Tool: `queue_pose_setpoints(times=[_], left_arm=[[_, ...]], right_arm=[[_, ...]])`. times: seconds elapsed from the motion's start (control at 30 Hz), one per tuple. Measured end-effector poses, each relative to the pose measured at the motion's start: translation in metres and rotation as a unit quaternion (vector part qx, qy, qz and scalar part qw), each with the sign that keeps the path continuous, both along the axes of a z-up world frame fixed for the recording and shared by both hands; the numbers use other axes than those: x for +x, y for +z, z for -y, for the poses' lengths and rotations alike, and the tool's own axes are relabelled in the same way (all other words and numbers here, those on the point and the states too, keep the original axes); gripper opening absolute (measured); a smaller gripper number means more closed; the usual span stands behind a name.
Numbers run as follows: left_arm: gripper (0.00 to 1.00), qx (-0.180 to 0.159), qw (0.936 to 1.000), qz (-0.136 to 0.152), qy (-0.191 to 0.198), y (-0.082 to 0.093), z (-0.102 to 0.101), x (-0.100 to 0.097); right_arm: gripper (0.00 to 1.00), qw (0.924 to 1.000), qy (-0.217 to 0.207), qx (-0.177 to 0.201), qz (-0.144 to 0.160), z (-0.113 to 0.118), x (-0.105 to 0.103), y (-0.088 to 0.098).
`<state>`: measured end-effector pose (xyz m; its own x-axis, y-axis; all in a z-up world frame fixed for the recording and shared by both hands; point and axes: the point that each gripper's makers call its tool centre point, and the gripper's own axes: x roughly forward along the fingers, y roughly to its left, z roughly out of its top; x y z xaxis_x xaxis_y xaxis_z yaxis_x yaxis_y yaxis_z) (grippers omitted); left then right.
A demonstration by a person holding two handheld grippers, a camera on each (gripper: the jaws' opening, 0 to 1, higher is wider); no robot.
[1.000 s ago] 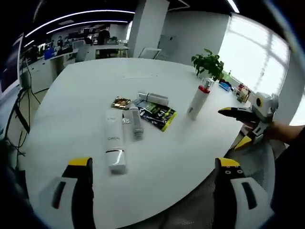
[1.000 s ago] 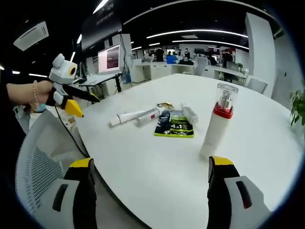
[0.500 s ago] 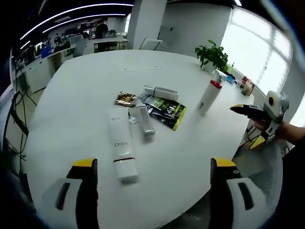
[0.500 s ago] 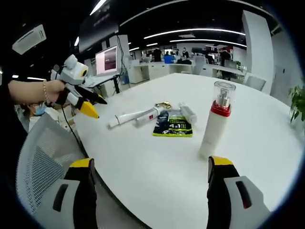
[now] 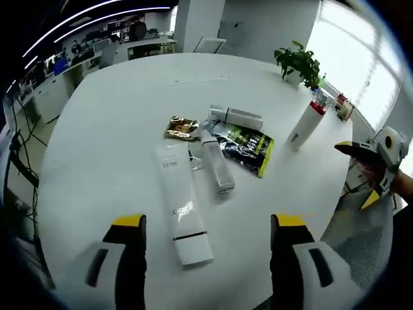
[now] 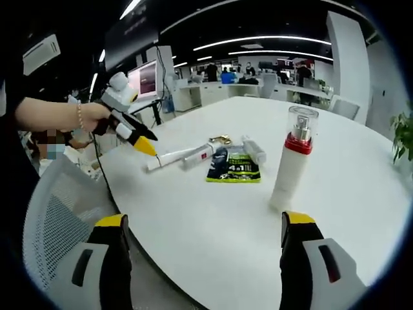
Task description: Arrange the skincare products in the storage area until every visible bottle or jar stands upright without overlapping.
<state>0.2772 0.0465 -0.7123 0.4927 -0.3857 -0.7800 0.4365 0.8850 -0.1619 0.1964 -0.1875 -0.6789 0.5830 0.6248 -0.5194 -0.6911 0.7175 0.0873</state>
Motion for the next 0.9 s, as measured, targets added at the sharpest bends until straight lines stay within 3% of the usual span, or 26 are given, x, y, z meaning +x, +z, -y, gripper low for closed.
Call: queue_pose_setpoints(times=[0.07, 0.5, 0.63, 0.8, 0.9], left_arm=[[0.67, 0.008, 1.0, -0.004, 0.001, -0.002, -0.001, -0.004], [0.6, 0.051, 0.9979, -0.04, -0.011, -0.013, -0.008, 0.013], [0.6, 0.069, 0.9956, -0.062, -0.012, -0.028, -0.013, 0.028], [0.48, 0.088, 0.9932, -0.074, -0.01, -0.031, -0.015, 0.036], [0.47, 0.081, 0.9935, -0.08, -0.004, -0.033, -0.01, 0.045]], right_arm=[[0.97, 1.0, -0.002, 0.0, -0.001, 0.001, 0.0, 0.0], [0.97, 0.9999, -0.002, -0.007, -0.007, 0.001, -0.001, -0.002], [0.97, 0.9999, -0.007, -0.008, -0.009, 0.002, 0.0, -0.002], [0.97, 0.9999, -0.009, -0.006, -0.012, 0.004, 0.001, -0.003], [0.97, 0.9998, -0.012, -0.005, -0.013, 0.005, 0.002, -0.004]])
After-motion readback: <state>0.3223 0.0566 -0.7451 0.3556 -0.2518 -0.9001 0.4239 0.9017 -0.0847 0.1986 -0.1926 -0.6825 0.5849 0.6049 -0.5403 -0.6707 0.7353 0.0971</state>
